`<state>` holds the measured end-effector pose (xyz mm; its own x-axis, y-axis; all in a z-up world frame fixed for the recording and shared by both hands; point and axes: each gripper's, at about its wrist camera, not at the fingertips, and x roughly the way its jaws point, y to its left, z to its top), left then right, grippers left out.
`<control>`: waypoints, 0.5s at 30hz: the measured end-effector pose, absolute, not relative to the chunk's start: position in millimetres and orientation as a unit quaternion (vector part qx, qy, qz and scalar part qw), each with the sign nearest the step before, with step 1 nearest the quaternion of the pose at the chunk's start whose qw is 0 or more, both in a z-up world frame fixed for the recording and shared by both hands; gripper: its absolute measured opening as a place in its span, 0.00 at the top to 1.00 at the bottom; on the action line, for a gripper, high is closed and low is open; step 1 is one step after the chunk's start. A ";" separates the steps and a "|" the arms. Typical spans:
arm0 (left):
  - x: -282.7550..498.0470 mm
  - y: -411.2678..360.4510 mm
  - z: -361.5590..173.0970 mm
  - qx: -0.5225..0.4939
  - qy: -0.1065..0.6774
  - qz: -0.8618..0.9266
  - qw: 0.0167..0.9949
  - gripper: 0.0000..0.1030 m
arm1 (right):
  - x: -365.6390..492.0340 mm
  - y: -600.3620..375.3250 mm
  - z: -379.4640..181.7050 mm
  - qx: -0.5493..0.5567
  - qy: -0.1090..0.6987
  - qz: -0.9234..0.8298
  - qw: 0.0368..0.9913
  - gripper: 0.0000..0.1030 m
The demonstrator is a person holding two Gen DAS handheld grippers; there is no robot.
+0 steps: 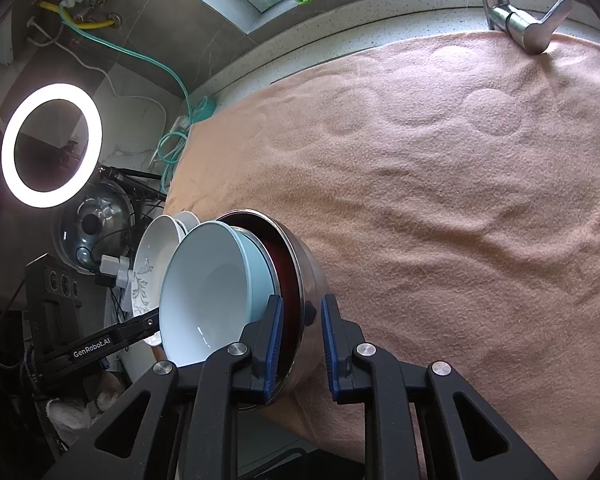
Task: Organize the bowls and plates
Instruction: 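Lift the nested bowl stack with the right gripper toward the white plates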
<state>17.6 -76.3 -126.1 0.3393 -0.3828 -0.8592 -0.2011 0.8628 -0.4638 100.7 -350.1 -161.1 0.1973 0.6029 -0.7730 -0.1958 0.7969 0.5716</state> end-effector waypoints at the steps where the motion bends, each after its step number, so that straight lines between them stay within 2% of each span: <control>1: 17.8 -76.5 -126.4 -0.254 0.572 -0.059 0.777 0.91 | 101.0 -350.6 -161.5 0.179 0.577 0.264 0.752 0.83; 4: 17.7 -76.6 -126.8 -0.253 0.573 -0.059 0.778 0.92 | 101.6 -355.0 -163.4 0.190 0.579 0.250 0.753 0.87; 15: 19.4 -73.4 -130.2 -0.256 0.576 -0.061 0.774 0.92 | 103.9 -350.5 -167.3 0.189 0.586 0.255 0.746 0.91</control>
